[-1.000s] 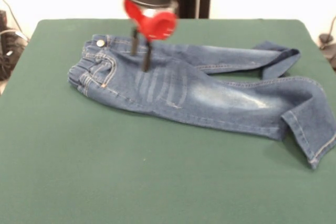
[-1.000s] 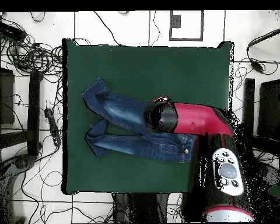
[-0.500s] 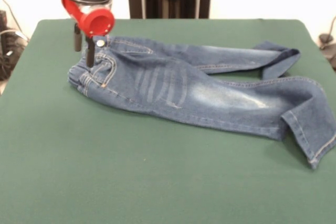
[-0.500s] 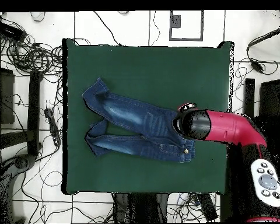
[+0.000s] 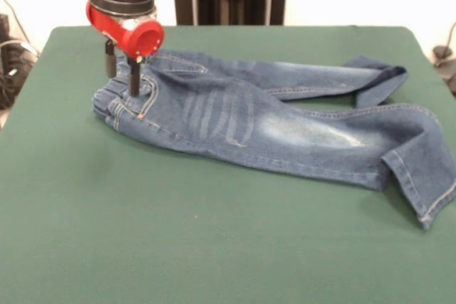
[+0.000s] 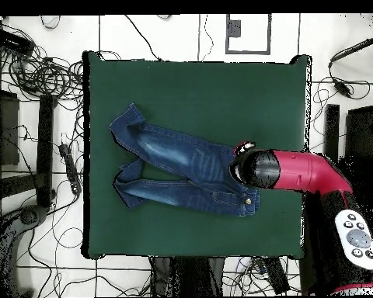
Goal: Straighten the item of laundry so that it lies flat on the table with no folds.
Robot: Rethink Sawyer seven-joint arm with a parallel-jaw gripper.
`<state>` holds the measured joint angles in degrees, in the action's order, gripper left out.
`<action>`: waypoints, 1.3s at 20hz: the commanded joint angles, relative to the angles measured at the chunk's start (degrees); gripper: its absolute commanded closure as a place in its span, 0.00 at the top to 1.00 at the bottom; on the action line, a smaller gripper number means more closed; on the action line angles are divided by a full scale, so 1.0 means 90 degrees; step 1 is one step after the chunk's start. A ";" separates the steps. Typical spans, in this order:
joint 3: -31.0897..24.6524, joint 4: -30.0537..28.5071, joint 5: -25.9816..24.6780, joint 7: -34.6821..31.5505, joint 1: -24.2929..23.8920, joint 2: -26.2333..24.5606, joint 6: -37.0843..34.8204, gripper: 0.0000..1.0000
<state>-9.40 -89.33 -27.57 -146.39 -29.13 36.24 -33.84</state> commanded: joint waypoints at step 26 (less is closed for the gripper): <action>-0.2198 -0.0858 -0.1245 0.3116 -0.0960 -0.1017 -0.0773 1.00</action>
<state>-21.08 -89.77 -38.67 -136.49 -39.82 30.22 -34.05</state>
